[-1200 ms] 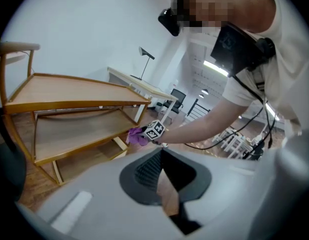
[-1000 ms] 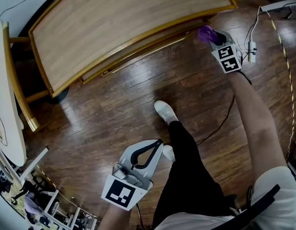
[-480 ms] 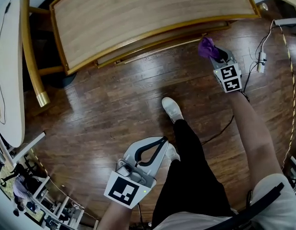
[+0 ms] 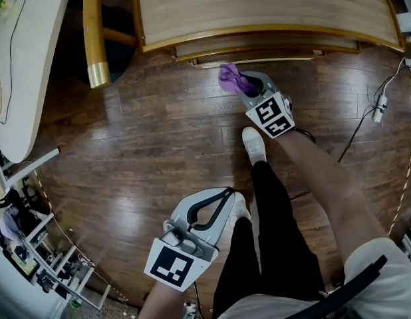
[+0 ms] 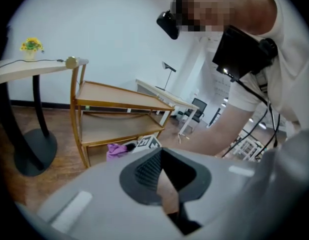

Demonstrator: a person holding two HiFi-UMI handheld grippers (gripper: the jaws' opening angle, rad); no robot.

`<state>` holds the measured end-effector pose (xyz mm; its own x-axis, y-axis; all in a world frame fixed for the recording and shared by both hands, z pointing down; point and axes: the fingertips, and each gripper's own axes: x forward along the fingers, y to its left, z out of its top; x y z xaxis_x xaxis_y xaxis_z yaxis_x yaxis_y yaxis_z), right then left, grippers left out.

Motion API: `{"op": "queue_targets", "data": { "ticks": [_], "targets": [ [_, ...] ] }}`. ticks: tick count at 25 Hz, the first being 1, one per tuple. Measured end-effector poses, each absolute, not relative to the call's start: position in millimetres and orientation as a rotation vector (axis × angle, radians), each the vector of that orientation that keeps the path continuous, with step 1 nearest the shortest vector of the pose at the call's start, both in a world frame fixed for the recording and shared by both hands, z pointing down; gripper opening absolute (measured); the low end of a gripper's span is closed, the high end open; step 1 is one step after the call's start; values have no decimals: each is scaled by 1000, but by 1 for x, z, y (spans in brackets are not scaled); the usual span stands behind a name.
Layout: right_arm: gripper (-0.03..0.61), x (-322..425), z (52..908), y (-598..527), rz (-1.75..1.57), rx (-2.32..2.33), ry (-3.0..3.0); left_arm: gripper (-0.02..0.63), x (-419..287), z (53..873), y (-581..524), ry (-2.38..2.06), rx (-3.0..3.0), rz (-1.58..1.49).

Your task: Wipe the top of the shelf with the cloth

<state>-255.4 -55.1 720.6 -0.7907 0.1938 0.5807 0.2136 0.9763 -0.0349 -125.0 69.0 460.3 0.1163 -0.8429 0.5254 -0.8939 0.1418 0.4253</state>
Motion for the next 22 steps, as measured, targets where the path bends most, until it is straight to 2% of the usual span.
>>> {"op": "queue_targets", "data": {
  "ticks": [6,11,22],
  "targets": [
    [91,-325,723,4,-76,-411,-2524,21,-153,465,106,-1799,1582,61],
    [91,-354,734,24,-116,-459,-2503,21,-158,472,123,-1819,1537,53],
    [91,-317,746,-53,-108,-287,-2497,21,-140,478,95,-1734,1629,61]
  ]
}}
